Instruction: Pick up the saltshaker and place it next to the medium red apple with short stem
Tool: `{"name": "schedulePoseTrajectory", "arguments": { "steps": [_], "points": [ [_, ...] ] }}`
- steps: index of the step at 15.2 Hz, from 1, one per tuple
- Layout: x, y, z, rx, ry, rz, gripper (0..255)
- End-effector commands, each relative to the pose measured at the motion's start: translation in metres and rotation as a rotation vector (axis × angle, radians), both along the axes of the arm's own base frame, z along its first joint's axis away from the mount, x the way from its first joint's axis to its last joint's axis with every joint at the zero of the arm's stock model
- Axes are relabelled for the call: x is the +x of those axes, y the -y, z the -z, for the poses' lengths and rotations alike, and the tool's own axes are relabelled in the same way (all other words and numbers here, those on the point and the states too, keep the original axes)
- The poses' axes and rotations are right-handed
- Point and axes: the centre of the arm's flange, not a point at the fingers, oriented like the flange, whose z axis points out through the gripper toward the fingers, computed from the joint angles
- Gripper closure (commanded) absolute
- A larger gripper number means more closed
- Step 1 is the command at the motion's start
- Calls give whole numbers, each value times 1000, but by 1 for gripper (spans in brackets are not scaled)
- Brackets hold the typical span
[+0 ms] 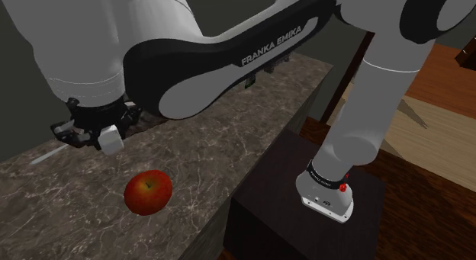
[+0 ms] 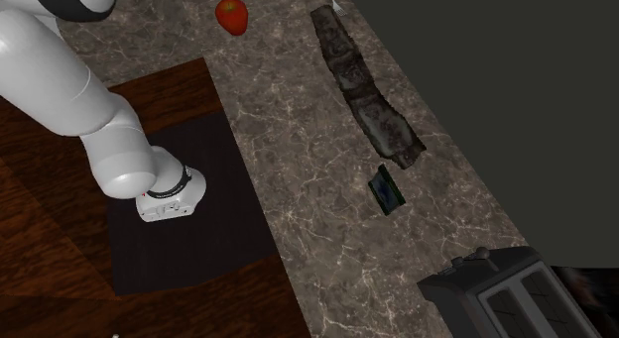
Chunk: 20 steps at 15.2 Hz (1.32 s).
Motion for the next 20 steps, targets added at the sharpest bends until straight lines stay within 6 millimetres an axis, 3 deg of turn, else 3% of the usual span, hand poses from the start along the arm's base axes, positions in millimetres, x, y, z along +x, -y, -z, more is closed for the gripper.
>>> {"name": "schedulePoseTrajectory", "arguments": {
  "steps": [1, 20],
  "points": [
    [1, -5, 7, 0, 1, 2, 255],
    [1, -5, 108, 0, 1, 2, 255]
  ]
}}
